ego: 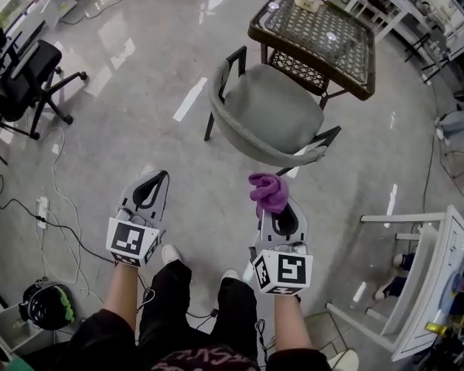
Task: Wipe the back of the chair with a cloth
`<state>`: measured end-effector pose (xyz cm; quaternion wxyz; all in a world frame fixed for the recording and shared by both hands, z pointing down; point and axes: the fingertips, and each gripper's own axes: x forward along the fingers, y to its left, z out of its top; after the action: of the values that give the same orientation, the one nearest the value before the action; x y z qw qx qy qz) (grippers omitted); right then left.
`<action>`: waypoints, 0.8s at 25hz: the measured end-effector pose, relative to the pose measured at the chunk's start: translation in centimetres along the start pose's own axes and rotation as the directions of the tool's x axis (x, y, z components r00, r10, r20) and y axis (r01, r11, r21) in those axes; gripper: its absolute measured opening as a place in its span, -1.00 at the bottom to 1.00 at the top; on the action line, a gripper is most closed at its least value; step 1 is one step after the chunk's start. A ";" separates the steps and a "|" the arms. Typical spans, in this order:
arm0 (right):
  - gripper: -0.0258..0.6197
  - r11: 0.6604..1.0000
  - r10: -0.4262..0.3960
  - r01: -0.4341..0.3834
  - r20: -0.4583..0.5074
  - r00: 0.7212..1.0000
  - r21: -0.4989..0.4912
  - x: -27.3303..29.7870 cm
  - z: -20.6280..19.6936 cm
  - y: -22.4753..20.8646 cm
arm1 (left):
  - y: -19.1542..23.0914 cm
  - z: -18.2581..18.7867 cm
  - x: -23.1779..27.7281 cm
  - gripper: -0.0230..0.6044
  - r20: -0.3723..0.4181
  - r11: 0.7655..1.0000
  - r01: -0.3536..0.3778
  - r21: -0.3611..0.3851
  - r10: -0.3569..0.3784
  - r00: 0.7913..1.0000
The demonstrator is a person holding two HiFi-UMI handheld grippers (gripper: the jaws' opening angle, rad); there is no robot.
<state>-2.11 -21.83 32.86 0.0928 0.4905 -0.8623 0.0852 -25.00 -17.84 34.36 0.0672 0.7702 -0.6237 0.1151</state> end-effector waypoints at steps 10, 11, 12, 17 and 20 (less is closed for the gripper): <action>-0.66 0.999 -0.025 0.025 -0.016 1.000 0.039 -4.4 7.4 -0.4 | -1.5 9.3 -3.3 -0.90 0.030 1.000 0.009 0.018 -0.009 1.000; -0.66 0.999 -0.025 0.026 -0.017 1.000 0.042 -4.9 8.1 -0.4 | -1.7 10.2 -3.7 -0.90 0.033 1.000 0.008 0.018 -0.008 0.999; -0.66 0.999 -0.026 0.027 -0.017 1.000 0.045 -5.4 8.8 -0.4 | -1.8 11.0 -4.2 -0.90 0.036 1.000 0.006 0.019 -0.007 0.999; -0.66 0.998 -0.035 0.035 -0.009 0.999 0.046 -7.7 12.2 -0.7 | -2.5 14.6 -6.7 -0.90 0.051 1.000 0.002 0.011 -0.003 0.999; -0.66 0.998 -0.037 0.037 -0.002 0.999 0.047 -8.9 13.7 -0.7 | -2.8 16.1 -8.1 -0.90 0.058 1.000 -0.009 0.012 0.008 0.998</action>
<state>1.92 -18.10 17.49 0.0832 0.5083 -0.8508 0.1041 -22.33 -13.57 16.83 0.0440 0.7710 -0.6280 0.0967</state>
